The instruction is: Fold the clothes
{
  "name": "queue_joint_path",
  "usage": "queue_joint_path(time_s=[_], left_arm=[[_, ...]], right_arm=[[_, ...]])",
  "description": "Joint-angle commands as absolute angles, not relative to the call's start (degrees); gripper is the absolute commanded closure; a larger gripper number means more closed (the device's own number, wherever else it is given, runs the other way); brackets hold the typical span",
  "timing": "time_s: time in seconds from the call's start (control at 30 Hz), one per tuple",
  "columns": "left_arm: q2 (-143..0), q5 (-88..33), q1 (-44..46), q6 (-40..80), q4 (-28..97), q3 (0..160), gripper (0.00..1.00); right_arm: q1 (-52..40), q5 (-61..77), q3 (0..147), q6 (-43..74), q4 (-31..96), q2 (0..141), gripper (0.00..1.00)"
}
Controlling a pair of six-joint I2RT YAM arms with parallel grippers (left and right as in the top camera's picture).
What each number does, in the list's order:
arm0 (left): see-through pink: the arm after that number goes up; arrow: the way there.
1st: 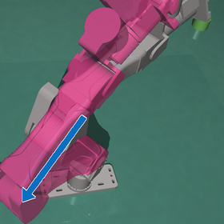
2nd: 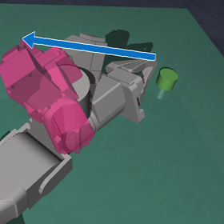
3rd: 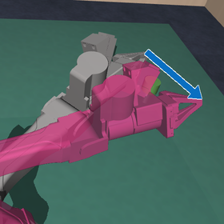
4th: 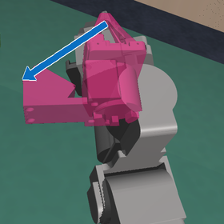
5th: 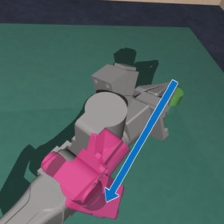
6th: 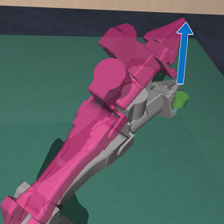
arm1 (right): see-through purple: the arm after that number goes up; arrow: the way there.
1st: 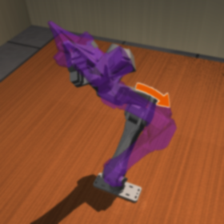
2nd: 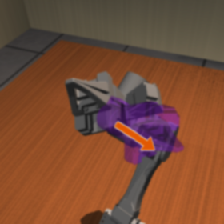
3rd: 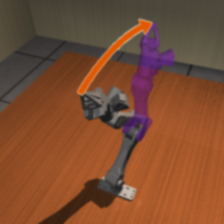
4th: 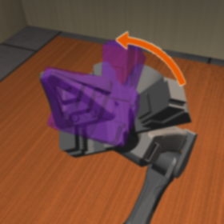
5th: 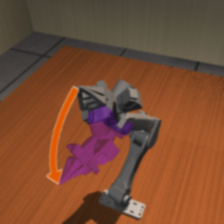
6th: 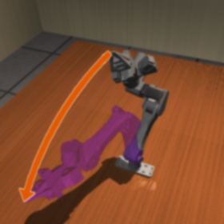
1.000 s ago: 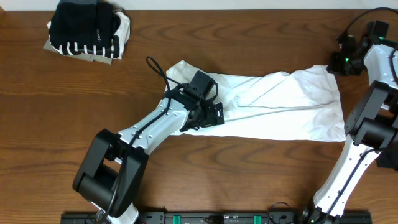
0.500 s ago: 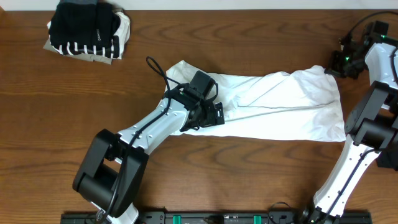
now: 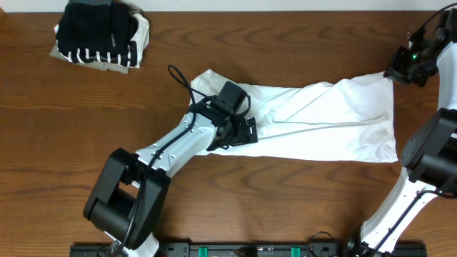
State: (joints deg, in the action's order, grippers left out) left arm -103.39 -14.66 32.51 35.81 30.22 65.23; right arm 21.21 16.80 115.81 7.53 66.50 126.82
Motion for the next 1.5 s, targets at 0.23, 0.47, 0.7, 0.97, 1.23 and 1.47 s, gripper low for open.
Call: queue_joint_path(time_s=[0.23,0.47,0.7,0.97,1.23,1.47], left_arm=[[-103.7,-14.3,32.6,35.9,30.5,64.2,0.00],[-103.7,-14.3,32.5,35.9,30.5,64.2,0.00],[-103.7,-14.3,32.5,35.9,30.5,64.2,0.00],[-103.7,-14.3,32.6,35.9,30.5,64.2,0.00],[-103.7,-14.3,32.5,35.9,30.5,64.2,0.00],[-103.7,-14.3,32.5,35.9,30.5,64.2,0.00]], right_arm=[[21.8,6.9,116.7,19.5,73.9,125.6,0.99],[21.8,6.7,116.7,21.0,76.3,122.2,0.99],[21.8,5.8,116.7,21.0,79.4,118.0,0.99],[21.7,5.8,113.6,21.0,82.8,118.0,0.99],[21.7,-1.5,108.3,26.7,86.4,118.0,0.99],[21.7,-2.8,104.2,30.7,87.5,118.0,0.99]])
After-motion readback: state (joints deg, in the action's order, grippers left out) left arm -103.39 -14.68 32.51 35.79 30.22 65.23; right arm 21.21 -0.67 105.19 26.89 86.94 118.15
